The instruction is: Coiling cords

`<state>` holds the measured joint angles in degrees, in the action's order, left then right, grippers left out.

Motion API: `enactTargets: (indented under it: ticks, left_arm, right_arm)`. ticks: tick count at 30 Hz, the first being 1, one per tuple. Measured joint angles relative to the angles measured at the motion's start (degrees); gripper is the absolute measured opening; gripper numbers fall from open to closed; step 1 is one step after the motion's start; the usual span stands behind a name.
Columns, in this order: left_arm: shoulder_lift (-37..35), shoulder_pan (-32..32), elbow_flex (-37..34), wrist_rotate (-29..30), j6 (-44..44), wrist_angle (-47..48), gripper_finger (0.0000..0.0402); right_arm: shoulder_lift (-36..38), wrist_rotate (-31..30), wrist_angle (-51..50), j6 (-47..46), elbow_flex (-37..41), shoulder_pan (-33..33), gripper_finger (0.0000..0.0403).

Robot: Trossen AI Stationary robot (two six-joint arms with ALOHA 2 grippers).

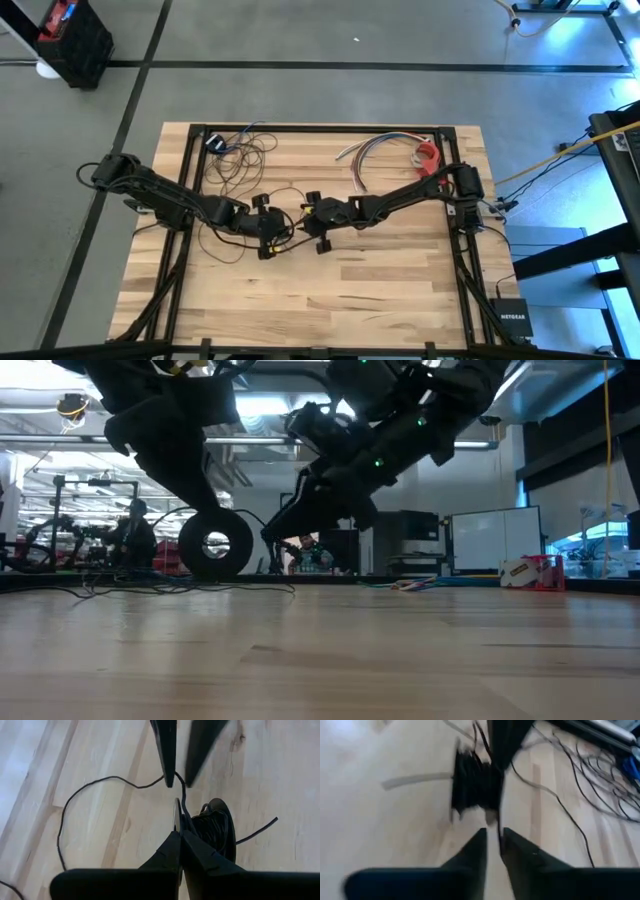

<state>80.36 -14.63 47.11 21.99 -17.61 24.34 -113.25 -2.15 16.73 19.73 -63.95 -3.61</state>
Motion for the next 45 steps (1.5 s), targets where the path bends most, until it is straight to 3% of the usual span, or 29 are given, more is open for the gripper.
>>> enactTargets:
  ticks: [4, 13, 21, 24, 30, 39, 45]
  left_arm:
    - [0.0, 0.0, 0.0, -0.02, -0.38, 0.38, 0.0]
    - [0.0, -0.95, 0.0, 2.57, -2.5, 2.76, 0.0]
    - [-0.18, -4.61, 0.0, 6.26, -5.92, 3.83, 0.0]
    - [-0.53, -6.12, 0.0, 9.13, -6.43, 2.86, 0.0]
    - [-1.38, -7.99, 0.0, 13.18, -4.18, -3.55, 0.0]
    - [-4.91, -9.07, 0.02, 20.88, 7.67, -17.29, 0.0]
    - [-5.03, -7.5, 0.04, 21.25, 15.27, -28.02, 0.0]
  right_arm:
    - [0.35, -3.92, -2.54, 2.51, 0.01, 0.25, 0.0012]
    - [8.66, -7.16, -15.67, 2.45, 1.81, 0.25, 0.0006]
    - [12.85, -9.62, -16.37, -1.48, 10.1, 0.28, 0.0003]
    - [12.85, -10.18, -11.41, -2.78, 13.33, 0.28, 0.0003]
    - [12.55, -4.88, 1.73, -6.42, 18.34, 0.25, 0.0002]
    - [9.37, 0.19, 10.18, -8.68, 19.92, 0.21, 0.0001]
    - [4.91, 2.79, 23.06, -11.02, 19.83, 0.21, 0.0002]
